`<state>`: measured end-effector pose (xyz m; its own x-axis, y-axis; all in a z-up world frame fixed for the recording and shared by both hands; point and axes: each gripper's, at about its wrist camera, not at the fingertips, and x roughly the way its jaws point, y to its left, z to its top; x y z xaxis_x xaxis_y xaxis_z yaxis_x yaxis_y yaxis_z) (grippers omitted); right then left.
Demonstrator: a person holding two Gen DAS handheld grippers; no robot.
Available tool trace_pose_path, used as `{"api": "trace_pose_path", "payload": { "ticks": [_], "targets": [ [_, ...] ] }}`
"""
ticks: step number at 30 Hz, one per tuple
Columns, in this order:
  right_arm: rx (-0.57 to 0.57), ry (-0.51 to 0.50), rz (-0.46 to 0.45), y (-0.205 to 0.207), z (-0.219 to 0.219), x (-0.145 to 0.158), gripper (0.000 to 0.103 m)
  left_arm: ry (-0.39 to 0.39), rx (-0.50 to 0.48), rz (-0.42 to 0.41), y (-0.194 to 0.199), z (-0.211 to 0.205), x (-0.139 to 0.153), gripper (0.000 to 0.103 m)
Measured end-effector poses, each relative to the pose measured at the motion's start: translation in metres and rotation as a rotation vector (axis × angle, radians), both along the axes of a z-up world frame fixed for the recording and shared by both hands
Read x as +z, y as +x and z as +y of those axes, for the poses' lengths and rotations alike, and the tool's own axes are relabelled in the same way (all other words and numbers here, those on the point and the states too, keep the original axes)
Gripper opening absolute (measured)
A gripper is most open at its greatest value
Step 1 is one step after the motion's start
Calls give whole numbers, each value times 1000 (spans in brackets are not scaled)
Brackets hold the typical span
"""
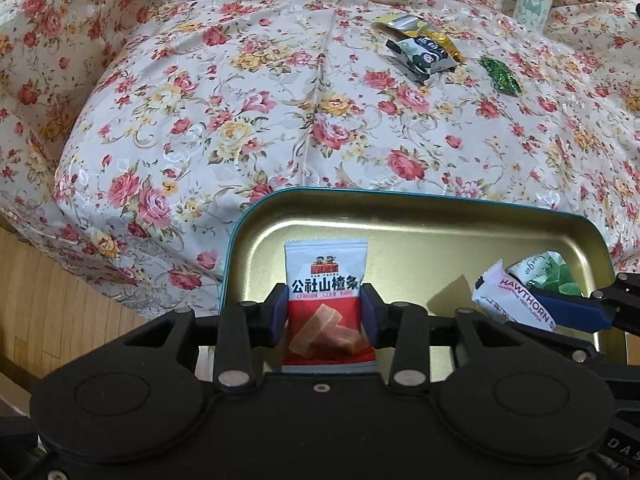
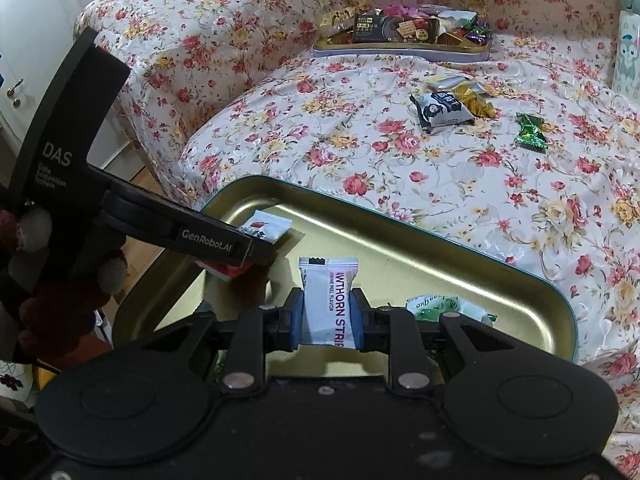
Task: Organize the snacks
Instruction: 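Open both tools to drop the hawthorn packets into the tray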
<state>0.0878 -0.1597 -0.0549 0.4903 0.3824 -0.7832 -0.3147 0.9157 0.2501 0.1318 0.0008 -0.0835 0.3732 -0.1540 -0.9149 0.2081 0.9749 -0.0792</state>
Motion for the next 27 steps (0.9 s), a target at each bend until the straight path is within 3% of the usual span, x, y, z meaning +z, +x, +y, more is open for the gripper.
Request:
{"api": "trace_pose_path", "payload": {
  "ticks": [11,16,27],
  "targets": [
    [20,0,54,5,5,-12,27,20,-9,-56,-4,-3,11,49],
    [28,17,74,4,6,-13,27,14,-19,-44,-4,-4,10,49],
    [17,51,-7,0,-3,3,27,4,-32,-96,-5,-4,21,49]
  ]
}}
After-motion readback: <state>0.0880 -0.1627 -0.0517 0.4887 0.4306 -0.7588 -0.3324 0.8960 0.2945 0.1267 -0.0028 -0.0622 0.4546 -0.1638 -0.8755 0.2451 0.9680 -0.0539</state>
